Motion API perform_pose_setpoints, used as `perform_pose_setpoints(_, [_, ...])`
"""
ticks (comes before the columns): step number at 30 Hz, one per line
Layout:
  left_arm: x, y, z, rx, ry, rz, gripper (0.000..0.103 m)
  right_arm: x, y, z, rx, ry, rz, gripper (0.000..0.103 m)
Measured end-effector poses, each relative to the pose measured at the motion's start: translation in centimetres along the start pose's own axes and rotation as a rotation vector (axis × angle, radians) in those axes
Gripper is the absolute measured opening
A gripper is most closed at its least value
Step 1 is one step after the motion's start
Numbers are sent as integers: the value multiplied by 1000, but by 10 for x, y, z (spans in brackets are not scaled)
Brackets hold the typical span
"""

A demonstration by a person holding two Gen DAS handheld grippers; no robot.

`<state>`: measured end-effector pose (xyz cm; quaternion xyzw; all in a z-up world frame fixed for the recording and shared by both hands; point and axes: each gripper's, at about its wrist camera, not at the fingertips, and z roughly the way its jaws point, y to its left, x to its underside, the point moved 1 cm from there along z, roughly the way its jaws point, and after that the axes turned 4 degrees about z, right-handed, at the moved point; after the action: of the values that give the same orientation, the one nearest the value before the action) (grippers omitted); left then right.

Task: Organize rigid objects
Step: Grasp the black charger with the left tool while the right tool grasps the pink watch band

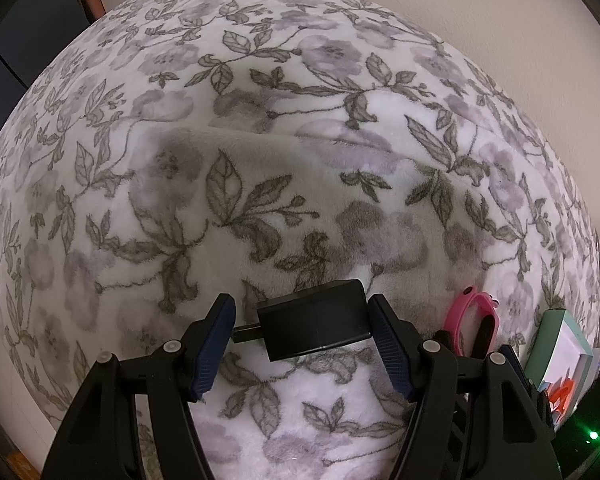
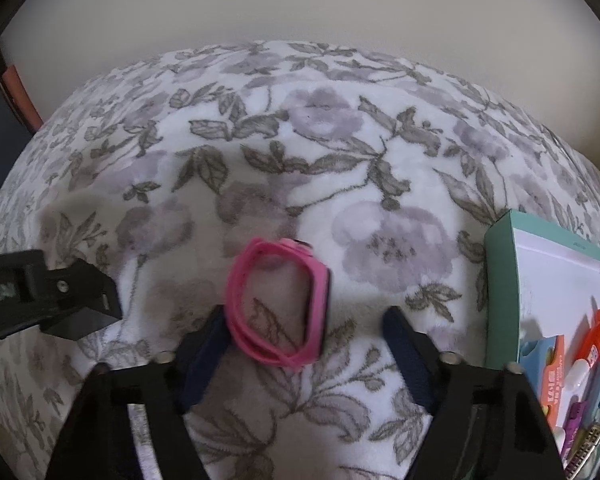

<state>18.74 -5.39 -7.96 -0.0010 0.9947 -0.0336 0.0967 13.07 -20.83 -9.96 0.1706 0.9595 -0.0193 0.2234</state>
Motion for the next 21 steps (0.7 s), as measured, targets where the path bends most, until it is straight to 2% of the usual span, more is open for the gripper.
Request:
perform_pose_setpoints(3, [0, 0, 0, -1, 0, 1, 70, -1, 3, -4, -25, 0, -9, 55])
perform_pose_setpoints(5, [0, 0, 0, -2, 0, 3, 70, 0, 5, -5, -36, 2, -14, 51])
perform_pose_setpoints(17, [0, -2, -6, 7, -14, 25, 69, -10, -3, -26, -89, -32, 19, 51])
perform_pose_setpoints(18, [0, -3, -9, 12, -24, 29, 55, -12, -4, -30, -92, -43, 23, 51])
perform_pose_setpoints(21, [0, -4, -18, 19, -37, 36, 56, -17, -7, -46, -105, -74, 37, 51])
